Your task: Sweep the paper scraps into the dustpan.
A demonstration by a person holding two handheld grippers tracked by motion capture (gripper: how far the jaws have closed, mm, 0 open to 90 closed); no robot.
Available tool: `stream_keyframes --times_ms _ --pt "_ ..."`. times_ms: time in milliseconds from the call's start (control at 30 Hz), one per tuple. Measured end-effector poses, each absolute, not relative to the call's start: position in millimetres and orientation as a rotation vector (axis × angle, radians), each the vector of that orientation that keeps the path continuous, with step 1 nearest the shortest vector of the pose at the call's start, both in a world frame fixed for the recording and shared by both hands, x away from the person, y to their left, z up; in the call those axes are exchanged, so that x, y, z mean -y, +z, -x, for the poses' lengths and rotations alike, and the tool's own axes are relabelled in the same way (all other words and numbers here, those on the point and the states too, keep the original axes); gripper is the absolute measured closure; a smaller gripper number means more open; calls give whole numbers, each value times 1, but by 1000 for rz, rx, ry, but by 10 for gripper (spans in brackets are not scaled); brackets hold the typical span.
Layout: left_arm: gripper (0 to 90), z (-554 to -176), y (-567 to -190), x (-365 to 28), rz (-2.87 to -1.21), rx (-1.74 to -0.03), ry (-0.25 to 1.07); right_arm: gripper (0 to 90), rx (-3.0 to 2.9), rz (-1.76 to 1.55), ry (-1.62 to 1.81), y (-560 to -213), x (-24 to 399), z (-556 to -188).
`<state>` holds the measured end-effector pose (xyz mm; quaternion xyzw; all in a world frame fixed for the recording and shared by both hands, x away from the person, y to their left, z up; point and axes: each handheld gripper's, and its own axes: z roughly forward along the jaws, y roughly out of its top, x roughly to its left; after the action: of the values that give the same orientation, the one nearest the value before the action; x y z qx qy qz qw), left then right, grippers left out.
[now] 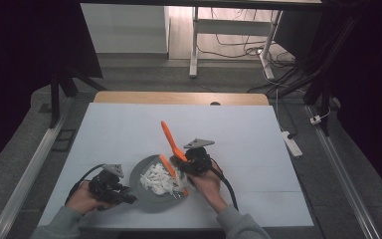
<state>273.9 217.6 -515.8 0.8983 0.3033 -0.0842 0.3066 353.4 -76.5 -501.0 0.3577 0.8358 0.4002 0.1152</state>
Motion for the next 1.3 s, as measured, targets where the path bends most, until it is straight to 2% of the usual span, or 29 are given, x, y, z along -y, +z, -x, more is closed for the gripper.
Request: stream_keyframes --times_ms 300,567,833,1033,1300 --pt "617 -274 -516 -217 -2376 -806 -223 696 -2485 -972 1213 -498 53 -346" --pt "616 -273 -516 -218 -2372 -809 -228 696 -2542 -807 1350 -481 25 -338" --pt "616 -273 -517 -219 -2371 -811 -229 696 -2408 -870 1373 -462 66 -350" --pt "616 -273 -517 -219 -2371 -812 -227 696 -2384 -978 1264 -474 92 -363" --pt "617 -272 -517 -219 -2371 -810 -227 696 -2386 -1067 1140 -492 105 -379"
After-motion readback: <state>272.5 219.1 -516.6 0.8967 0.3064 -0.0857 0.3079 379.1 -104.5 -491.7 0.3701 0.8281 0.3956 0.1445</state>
